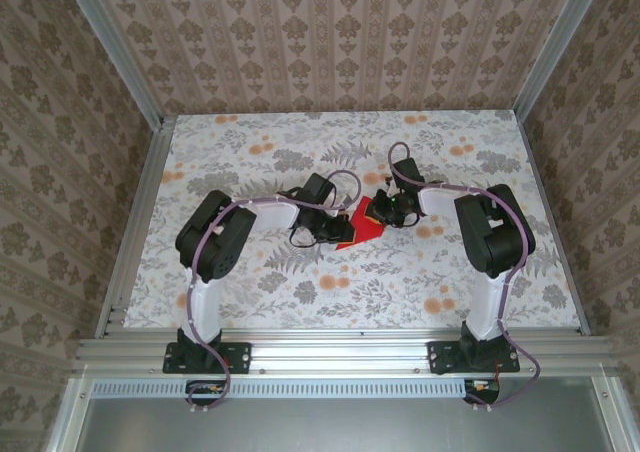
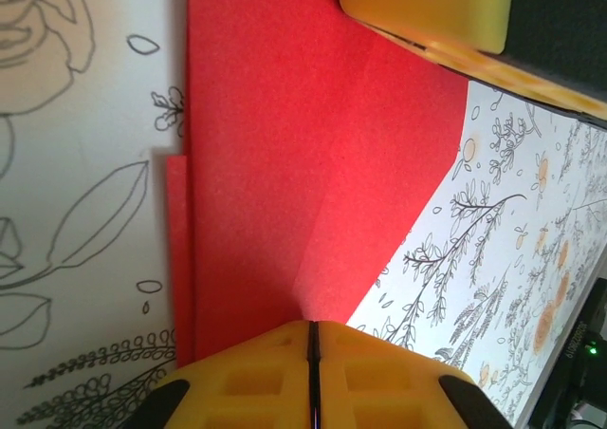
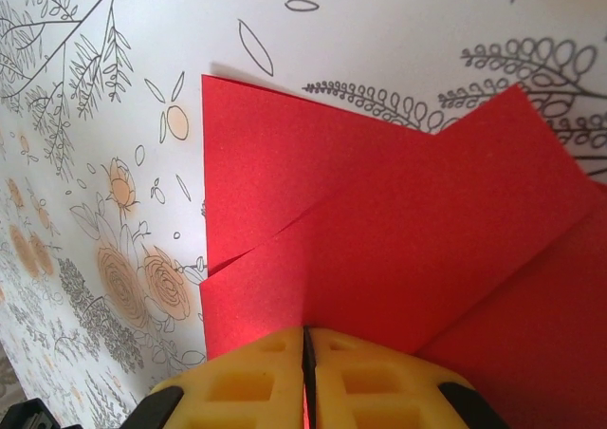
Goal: Fold a paper plane with a square sheet of paper (pick it up from the middle)
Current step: Fourth fold the wing at the center of the table.
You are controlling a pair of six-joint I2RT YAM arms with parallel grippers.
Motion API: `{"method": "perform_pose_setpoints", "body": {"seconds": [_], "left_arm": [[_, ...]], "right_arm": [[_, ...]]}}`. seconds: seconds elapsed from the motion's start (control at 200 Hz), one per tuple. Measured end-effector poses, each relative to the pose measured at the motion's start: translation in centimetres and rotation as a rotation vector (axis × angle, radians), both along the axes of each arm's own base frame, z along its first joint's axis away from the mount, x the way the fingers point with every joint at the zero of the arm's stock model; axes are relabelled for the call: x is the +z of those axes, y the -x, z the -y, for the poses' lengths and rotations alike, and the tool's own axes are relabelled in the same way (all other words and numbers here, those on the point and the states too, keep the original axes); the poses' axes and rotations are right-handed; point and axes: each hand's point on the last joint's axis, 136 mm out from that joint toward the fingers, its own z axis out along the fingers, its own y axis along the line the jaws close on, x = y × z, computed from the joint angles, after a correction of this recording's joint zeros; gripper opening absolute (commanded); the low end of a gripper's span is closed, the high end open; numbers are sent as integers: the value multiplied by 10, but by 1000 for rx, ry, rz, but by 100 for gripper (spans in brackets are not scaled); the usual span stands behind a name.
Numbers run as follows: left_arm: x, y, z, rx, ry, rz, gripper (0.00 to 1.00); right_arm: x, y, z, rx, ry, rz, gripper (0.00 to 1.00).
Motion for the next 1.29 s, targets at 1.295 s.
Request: {"method": "perform_pose_setpoints", "body": {"seconds": [1.295], "left_arm": [[16, 0, -39, 149, 15, 53, 3]], "right_arm": [[6, 24, -58, 110, -79, 26, 14]]}}
